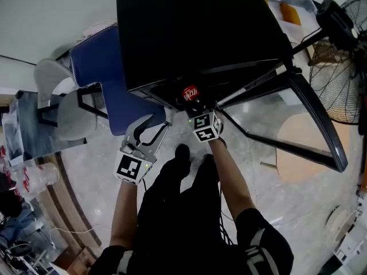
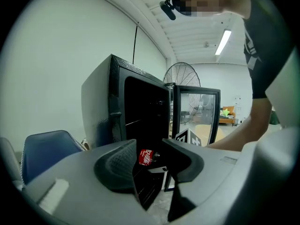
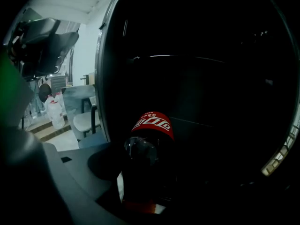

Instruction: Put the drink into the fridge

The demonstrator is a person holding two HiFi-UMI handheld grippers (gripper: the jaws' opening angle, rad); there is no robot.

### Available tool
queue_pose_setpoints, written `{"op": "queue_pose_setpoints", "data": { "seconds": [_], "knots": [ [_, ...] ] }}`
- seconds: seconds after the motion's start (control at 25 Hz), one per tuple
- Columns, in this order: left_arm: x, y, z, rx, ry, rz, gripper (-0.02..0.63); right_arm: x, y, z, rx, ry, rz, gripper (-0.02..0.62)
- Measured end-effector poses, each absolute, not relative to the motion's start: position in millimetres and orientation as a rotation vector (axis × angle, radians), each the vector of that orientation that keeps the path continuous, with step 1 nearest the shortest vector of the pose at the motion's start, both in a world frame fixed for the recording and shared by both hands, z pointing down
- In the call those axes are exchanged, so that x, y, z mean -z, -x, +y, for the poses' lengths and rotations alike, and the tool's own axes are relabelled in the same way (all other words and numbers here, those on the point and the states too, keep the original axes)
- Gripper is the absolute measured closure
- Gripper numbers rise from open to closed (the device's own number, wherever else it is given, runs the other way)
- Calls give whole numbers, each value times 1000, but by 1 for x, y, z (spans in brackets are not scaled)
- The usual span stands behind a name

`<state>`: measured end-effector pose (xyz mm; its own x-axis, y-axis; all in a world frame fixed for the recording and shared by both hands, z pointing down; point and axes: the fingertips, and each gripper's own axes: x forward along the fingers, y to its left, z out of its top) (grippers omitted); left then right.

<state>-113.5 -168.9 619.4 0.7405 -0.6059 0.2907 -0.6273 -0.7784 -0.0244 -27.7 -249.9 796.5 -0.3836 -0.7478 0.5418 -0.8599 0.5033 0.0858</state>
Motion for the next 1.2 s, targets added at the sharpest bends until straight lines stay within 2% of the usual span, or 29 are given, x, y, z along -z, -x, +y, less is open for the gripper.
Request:
{"op": "queue_pose_setpoints", "data": {
  "seconds": [0.6,1.2],
  "knots": [
    [-633,135,-184,-477,-2805,-1044,437,-830,57,-310,-252,-1343,-2135,285],
    [-633,141,-183,-471,-2778,-1049,437,-839,65,-343,-369,-1333,-2142,279]
  ]
}}
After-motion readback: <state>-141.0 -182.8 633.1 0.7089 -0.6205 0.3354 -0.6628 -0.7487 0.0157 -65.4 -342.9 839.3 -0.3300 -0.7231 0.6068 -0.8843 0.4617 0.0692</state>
